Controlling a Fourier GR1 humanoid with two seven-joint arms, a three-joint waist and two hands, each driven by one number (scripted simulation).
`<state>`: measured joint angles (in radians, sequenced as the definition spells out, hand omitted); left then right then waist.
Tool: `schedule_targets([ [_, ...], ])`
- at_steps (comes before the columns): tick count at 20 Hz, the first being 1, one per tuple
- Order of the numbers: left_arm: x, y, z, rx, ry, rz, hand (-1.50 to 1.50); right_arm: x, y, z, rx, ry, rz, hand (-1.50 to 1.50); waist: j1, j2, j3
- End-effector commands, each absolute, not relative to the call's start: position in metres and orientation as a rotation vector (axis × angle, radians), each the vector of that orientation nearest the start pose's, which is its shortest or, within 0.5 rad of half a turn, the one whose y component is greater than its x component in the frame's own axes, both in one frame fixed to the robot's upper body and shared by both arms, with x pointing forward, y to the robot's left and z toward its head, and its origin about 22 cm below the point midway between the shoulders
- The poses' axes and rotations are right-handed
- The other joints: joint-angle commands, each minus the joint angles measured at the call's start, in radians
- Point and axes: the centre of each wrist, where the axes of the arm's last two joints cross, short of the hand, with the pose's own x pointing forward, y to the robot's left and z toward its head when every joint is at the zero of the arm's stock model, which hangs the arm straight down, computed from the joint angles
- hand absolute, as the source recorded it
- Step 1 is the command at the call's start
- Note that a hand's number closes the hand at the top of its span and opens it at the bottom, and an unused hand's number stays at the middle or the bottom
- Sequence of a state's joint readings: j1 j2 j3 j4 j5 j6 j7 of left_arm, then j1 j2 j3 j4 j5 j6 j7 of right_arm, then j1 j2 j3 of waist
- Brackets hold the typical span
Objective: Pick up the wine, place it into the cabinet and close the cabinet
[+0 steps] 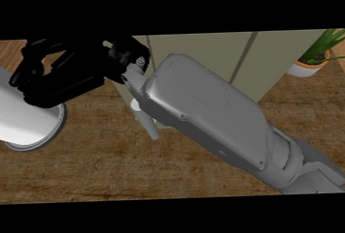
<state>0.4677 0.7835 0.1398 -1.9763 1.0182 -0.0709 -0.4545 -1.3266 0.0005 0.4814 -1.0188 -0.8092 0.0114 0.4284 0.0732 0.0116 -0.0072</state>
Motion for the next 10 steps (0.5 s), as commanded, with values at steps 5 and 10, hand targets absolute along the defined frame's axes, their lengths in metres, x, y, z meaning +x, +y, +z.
schedule_targets([
  [5,0.144,0.391,0.119,-0.17,-1.982,0.172,-1.5,0.413,-0.008,0.23,0.629,-1.493,0.6,1.5,-0.017,0.009,0.006],
  [10,0.146,0.383,0.121,-0.243,-1.978,0.14,-1.5,0.425,-0.035,0.211,0.577,-1.5,0.565,1.5,-0.031,0.01,0.006],
])
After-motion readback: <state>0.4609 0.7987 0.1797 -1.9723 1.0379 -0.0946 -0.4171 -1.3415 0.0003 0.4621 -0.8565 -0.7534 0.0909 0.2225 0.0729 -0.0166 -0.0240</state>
